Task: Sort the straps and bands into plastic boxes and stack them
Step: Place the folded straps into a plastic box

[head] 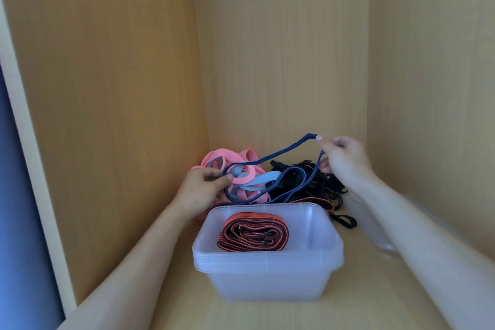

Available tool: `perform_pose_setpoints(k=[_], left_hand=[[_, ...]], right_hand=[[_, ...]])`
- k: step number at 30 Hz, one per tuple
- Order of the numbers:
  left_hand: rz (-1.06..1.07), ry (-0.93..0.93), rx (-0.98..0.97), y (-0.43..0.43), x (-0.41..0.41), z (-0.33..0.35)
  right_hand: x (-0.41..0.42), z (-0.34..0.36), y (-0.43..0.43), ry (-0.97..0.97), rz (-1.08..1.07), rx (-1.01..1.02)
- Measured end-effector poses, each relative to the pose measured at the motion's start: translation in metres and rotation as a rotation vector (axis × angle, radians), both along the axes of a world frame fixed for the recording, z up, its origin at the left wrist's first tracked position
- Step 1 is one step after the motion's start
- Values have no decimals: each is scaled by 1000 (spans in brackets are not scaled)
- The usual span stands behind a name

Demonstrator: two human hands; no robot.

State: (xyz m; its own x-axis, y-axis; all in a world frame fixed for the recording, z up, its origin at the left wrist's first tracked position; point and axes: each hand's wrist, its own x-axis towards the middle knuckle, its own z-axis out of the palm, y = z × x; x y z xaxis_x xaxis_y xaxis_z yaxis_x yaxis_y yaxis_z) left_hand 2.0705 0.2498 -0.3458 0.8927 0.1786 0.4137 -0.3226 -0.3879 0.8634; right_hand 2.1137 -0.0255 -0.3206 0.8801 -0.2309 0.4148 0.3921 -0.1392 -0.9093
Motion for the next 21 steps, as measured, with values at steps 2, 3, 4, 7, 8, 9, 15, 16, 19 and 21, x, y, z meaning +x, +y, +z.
perform_pose_setpoints(k=[2, 3, 4, 7, 8, 9, 15, 16, 19, 21], left_hand=[[-66, 4, -188, -2, -4, 4], [-99, 3, -271, -3, -5, 5], [-135, 2, -347, -3, -5, 7], [-243, -6, -537, -3, -6, 11], [-277, -9, -580, -2, -6, 11], [-313, -10, -611, -2, -6, 11], [-310, 23, -604, -3, -2, 8], [-279, 40, -545, -4, -3, 8], [-232, 83, -367, -7, -5, 6], [-230, 99, -312, -9, -6, 5]], right_hand=[[2, -6, 3, -6, 24, -203], [3, -11, 6, -11, 53, -296], [3, -15, 8, -14, 83, -380], [1, -24, 12, 21, 159, -668], [1, -26, 12, 45, 176, -783], [2, -28, 12, 68, 180, -864], [0, -13, 12, 120, 213, -376], [-2, -10, 12, 131, 254, -246], [-12, -1, 13, 131, 342, -63], [-19, 5, 15, 141, 419, 39]])
